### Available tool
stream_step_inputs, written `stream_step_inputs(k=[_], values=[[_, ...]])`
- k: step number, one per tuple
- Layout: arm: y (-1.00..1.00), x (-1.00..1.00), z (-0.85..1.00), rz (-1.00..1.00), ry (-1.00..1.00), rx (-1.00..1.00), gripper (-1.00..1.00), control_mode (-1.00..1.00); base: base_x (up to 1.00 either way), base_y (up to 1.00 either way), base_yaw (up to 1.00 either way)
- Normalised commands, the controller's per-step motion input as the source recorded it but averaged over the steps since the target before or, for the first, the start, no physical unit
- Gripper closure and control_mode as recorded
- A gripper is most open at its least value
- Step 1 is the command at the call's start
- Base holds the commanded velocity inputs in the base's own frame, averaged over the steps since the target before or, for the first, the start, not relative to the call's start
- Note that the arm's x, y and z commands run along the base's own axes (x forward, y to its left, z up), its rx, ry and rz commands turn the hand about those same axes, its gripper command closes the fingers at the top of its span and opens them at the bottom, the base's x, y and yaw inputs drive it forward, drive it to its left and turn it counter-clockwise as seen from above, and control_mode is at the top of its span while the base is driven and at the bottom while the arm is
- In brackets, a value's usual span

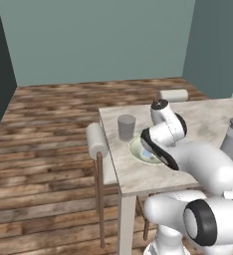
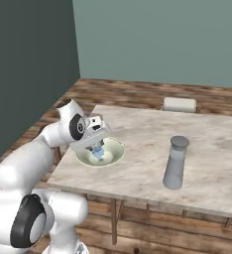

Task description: There are two ice cubes in the ice bowl. Place both ice cubes in the glass cup.

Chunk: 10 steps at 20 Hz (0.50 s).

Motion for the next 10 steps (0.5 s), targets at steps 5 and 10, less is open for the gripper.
stream_step_inputs(k=[5,10], values=[[0.05,-0.05,1.00,-0.06,-0.03,0.13,1.00,-1.00,0.00,0.00,0.00],[0.02,-0.80,0.64,-0.16,-0.34,0.25,1.00,-1.00,0.00,0.00,0.00]])
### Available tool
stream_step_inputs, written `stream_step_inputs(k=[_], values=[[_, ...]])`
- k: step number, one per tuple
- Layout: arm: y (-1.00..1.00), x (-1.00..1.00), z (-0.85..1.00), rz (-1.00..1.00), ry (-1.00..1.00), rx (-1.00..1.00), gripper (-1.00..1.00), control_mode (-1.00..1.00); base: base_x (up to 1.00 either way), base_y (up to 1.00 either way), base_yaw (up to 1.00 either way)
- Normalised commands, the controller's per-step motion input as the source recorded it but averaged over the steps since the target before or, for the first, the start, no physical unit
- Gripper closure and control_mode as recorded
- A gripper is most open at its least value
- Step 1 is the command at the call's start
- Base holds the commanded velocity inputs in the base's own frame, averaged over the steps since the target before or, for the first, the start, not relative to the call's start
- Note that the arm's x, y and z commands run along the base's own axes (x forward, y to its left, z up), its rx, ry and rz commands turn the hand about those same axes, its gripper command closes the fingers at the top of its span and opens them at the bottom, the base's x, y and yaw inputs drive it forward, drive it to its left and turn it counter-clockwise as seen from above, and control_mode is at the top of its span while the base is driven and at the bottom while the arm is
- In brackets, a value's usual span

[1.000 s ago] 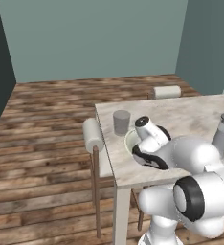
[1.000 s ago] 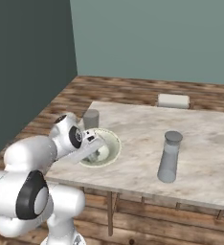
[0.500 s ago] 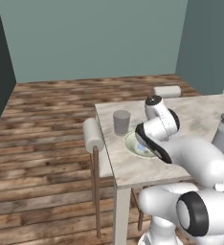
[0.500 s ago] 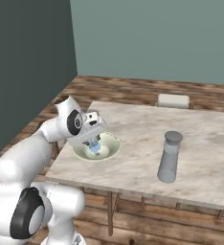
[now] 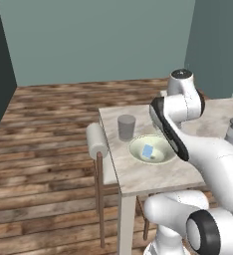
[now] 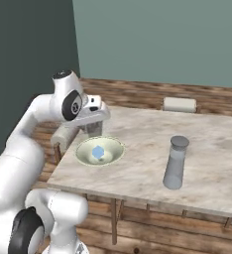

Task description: There are two ice cubes in the ice bowl. Place both ice cubes in the glass cup.

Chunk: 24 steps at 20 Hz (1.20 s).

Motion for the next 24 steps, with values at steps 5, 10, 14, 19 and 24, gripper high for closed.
stream_step_inputs(k=[5,10,14,19,24], values=[[0.00,-0.69,0.00,-0.07,-0.44,0.11,1.00,-1.00,0.00,0.00,0.00],[0.00,-0.23,0.00,0.00,-0.24,0.04,1.00,-1.00,0.00,0.00,0.00],[0.00,0.00,0.00,0.00,0.00,0.00,1.00,-1.00,0.00,0.00,0.00],[0.01,0.00,0.26,0.00,0.00,0.04,1.00,-1.00,0.00,0.00,0.00],[-0.20,0.02,0.45,0.00,0.14,0.32,1.00,-1.00,0.00,0.00,0.00]])
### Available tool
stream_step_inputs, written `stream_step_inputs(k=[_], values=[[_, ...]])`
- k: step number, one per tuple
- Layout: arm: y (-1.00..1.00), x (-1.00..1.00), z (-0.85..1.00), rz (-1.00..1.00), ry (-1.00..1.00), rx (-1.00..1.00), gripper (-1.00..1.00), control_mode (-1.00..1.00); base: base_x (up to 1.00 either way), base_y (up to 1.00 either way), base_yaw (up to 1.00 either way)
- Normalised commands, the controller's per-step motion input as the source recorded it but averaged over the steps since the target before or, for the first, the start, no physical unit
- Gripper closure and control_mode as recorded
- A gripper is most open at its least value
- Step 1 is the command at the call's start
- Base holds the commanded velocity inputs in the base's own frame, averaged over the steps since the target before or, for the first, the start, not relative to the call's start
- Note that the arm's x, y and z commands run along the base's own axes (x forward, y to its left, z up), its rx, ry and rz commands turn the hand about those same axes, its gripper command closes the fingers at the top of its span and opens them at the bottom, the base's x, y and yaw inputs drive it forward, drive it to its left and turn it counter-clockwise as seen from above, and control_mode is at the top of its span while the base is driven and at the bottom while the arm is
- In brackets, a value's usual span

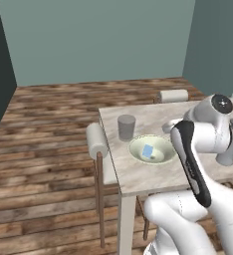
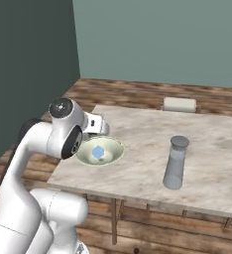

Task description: There are two ice cubes in the ice bowl. Place both ice cubes in the glass cup.

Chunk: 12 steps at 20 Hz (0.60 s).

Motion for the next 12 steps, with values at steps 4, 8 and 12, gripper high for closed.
stream_step_inputs(k=[4,8,12], values=[[-0.06,0.00,0.05,0.00,0.00,0.07,1.00,-1.00,0.00,0.00,0.00],[0.00,0.00,-0.02,0.00,0.00,0.00,1.00,-1.00,0.00,0.00,0.00],[0.11,-0.31,-0.13,0.00,0.06,-0.01,1.00,-1.00,0.00,0.00,0.00]])
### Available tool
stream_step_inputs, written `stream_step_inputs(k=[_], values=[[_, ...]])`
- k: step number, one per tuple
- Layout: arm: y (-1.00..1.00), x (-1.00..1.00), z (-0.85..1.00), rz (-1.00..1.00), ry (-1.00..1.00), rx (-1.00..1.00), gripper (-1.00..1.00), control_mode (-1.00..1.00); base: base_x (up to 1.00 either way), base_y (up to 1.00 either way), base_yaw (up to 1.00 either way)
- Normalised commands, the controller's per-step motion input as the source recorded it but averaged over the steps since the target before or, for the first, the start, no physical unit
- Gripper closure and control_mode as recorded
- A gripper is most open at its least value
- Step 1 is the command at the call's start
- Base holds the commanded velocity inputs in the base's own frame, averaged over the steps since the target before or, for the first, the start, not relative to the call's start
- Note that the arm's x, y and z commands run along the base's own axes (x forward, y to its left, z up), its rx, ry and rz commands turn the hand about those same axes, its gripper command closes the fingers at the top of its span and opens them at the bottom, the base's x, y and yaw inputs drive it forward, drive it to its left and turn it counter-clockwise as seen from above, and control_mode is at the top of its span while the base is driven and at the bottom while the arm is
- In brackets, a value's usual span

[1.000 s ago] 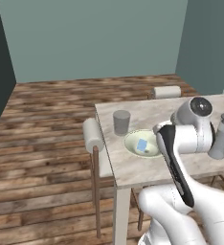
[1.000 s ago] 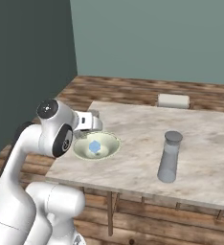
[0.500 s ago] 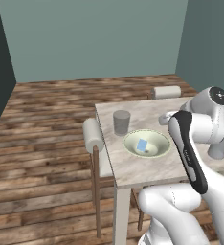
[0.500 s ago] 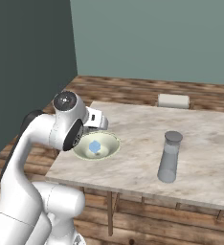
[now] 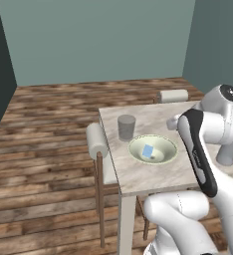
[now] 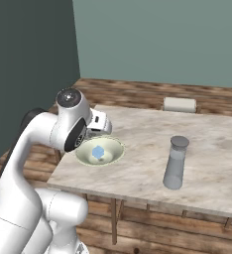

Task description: There are two ice cubes in the ice bowl. Place both ice cubes in the glass cup.

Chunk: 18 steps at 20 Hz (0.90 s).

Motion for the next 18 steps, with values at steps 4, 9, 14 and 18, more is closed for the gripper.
stream_step_inputs(k=[4,9,14,18], values=[[0.00,-0.12,-0.02,0.00,0.04,0.00,1.00,-1.00,0.00,0.00,0.00],[0.00,0.00,0.00,0.00,0.00,0.00,1.00,-1.00,0.00,0.00,0.00],[0.00,0.00,0.00,0.00,0.00,0.00,1.00,-1.00,0.00,0.00,0.00],[0.01,-0.05,-0.03,0.00,0.00,0.00,1.00,-1.00,0.00,0.00,0.00]])
